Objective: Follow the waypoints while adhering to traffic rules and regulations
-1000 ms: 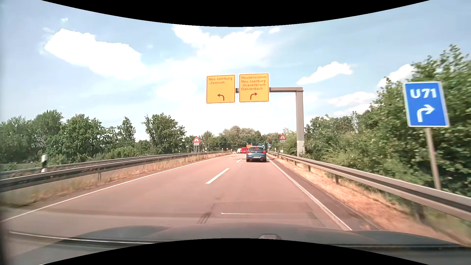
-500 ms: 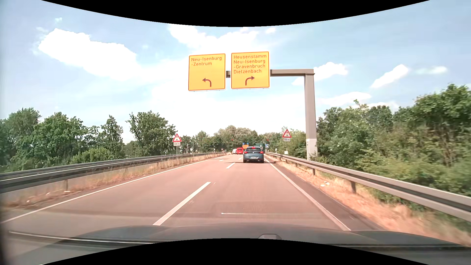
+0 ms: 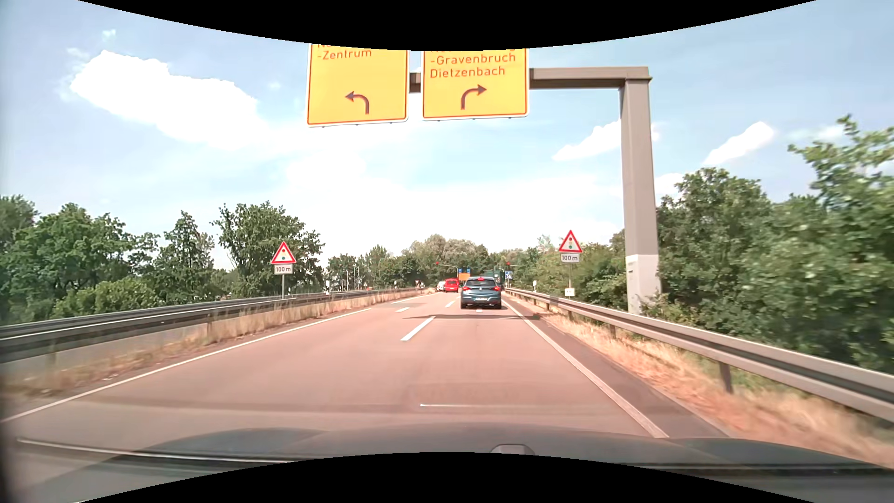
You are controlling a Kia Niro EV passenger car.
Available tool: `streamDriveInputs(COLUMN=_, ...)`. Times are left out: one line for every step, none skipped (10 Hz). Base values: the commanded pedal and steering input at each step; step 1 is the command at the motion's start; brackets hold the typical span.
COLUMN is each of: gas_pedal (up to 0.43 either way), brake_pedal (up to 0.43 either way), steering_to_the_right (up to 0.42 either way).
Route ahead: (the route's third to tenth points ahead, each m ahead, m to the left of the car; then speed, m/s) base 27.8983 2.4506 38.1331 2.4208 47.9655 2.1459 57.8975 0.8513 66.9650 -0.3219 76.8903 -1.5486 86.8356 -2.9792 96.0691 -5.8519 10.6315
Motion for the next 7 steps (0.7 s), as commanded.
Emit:
streamDriveInputs(gas_pedal=0.0, brake_pedal=0.104, steering_to_the_right=0.003)
streamDriveInputs(gas_pedal=0.0, brake_pedal=0.104, steering_to_the_right=0.002)
streamDriveInputs(gas_pedal=0.0, brake_pedal=0.104, steering_to_the_right=0.002)
streamDriveInputs(gas_pedal=0.0, brake_pedal=0.11, steering_to_the_right=0.003)
streamDriveInputs(gas_pedal=0.0, brake_pedal=0.11, steering_to_the_right=0.003)
streamDriveInputs(gas_pedal=0.0, brake_pedal=0.116, steering_to_the_right=0.002)
streamDriveInputs(gas_pedal=0.0, brake_pedal=0.116, steering_to_the_right=0.002)
